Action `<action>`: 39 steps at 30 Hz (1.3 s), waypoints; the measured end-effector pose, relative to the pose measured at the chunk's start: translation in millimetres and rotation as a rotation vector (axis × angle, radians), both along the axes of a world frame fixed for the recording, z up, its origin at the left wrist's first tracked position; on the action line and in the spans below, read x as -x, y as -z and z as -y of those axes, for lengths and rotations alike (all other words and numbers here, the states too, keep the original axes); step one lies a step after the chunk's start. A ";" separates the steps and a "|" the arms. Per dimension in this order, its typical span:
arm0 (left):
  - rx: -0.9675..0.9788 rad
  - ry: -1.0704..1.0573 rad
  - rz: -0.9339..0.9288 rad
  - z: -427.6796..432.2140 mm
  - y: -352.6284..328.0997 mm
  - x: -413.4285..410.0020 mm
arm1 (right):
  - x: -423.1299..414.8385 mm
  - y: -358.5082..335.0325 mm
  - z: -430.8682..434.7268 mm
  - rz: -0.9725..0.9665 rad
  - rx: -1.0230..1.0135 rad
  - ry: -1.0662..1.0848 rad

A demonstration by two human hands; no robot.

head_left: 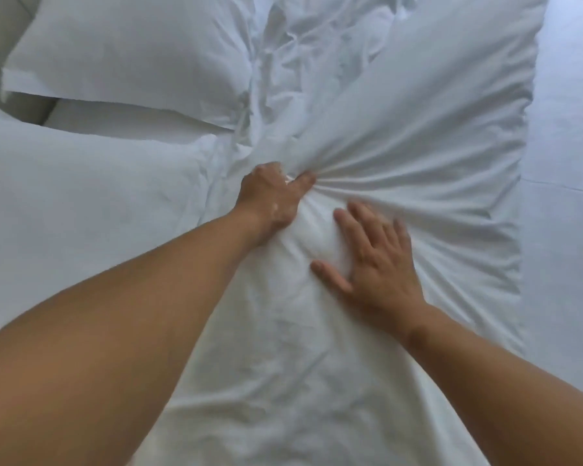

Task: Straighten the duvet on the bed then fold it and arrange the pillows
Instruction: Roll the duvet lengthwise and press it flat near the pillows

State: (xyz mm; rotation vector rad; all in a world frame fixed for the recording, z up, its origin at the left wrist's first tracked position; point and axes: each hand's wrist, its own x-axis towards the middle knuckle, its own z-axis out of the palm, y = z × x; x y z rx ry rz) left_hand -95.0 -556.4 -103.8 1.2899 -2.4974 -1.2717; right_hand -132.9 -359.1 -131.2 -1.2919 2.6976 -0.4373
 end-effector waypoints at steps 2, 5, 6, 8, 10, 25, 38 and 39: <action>0.033 -0.086 -0.056 33.6 -18.0 -20.7 | 7.6 -18.2 28.6 -0.026 0.033 0.021; 0.131 -0.224 -0.017 74.9 -0.2 -52.0 | 19.4 -17.2 58.4 0.055 -0.061 0.092; 0.149 -0.222 0.053 78.2 19.6 -58.4 | 21.7 -4.3 61.1 0.082 -0.149 0.091; 0.113 -0.129 0.256 66.0 66.9 -65.2 | 24.7 33.4 55.5 0.086 -0.347 0.040; 0.083 -0.034 0.399 44.3 104.3 -66.0 | 30.2 67.7 45.1 0.117 -0.452 0.017; 0.203 -0.111 0.416 59.0 97.8 -55.6 | 10.6 49.3 -14.7 0.116 -0.416 0.044; 0.555 0.750 0.271 -80.9 108.1 -149.7 | -69.5 59.4 -108.8 0.134 -0.350 0.076; 0.557 0.754 0.285 -82.5 106.6 -161.0 | -71.1 63.7 -115.0 0.152 -0.355 0.078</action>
